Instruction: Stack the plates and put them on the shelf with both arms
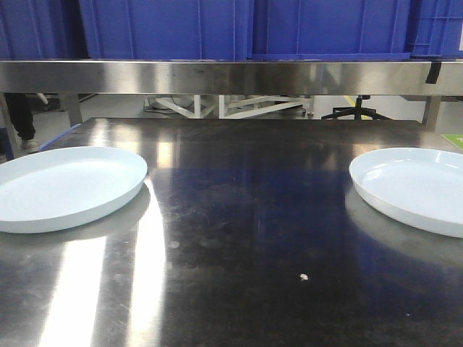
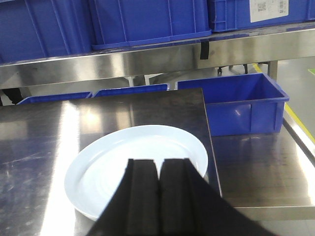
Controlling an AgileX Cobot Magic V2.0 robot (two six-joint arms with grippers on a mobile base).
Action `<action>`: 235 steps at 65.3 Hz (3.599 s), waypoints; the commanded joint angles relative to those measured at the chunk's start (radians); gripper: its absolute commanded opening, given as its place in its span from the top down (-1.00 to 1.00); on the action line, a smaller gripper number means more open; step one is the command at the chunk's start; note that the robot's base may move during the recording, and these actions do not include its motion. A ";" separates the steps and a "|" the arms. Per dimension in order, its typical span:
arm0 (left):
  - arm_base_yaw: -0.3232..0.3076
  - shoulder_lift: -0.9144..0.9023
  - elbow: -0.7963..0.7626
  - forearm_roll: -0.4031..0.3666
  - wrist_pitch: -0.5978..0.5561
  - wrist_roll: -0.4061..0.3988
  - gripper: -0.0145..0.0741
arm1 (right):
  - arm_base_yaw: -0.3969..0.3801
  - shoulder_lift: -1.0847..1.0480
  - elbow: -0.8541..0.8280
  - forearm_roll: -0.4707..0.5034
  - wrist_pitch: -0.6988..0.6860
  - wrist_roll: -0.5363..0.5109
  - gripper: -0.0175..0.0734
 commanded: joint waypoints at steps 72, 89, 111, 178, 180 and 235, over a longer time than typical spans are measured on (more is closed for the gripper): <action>0.001 -0.005 -0.050 -0.034 -0.071 -0.007 0.49 | -0.007 -0.015 -0.001 -0.001 -0.089 -0.007 0.51; -0.016 0.323 -0.515 0.040 0.239 -0.007 0.49 | -0.007 -0.015 -0.001 -0.001 -0.089 -0.007 0.51; -0.030 0.801 -0.924 0.089 0.520 -0.004 0.49 | -0.007 -0.015 -0.001 -0.001 -0.089 -0.007 0.51; -0.033 0.821 -0.935 0.083 0.454 -0.003 0.49 | -0.007 -0.015 -0.001 -0.001 -0.089 -0.007 0.51; -0.033 0.821 -0.935 0.083 0.452 -0.003 0.49 | -0.007 -0.015 -0.001 -0.001 -0.089 -0.007 0.51; -0.070 0.821 -0.935 0.083 0.468 -0.003 0.49 | -0.006 0.492 -0.516 -0.100 0.245 0.015 0.51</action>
